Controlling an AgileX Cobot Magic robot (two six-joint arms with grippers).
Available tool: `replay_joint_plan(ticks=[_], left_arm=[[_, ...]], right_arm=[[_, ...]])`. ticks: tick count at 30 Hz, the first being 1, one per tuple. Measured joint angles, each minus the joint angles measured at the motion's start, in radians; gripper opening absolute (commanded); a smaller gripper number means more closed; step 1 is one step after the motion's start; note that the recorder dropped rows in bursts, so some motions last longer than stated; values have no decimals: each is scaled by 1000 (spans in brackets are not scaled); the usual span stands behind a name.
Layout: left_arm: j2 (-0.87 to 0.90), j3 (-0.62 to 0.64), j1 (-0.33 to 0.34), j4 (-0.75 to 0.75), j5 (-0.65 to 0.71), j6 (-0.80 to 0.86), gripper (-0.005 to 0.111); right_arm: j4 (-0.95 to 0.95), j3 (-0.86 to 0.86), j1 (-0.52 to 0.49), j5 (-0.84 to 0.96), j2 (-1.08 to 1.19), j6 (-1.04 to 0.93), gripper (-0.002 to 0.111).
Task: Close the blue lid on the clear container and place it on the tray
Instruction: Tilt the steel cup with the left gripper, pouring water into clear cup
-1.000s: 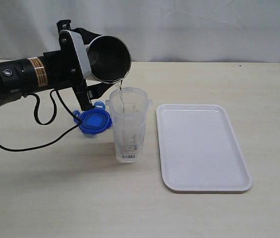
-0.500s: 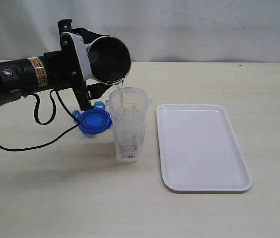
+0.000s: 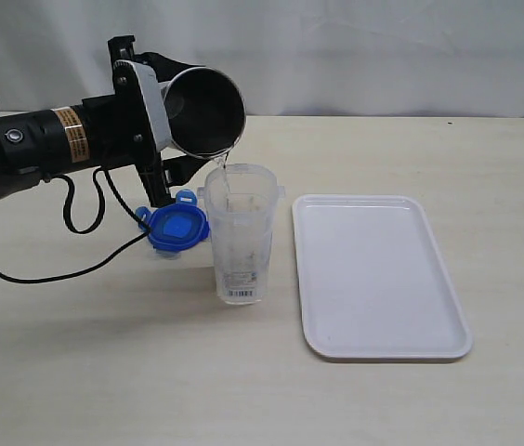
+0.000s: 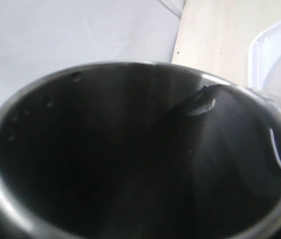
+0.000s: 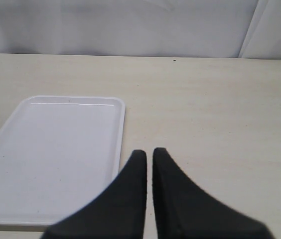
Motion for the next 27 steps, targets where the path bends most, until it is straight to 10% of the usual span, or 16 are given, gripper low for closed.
replay_joint_plan(ticks=[27], left_arm=[[0,0,0,0,-6,72,0]], right_arm=[[0,0,0,0,0,0,5]])
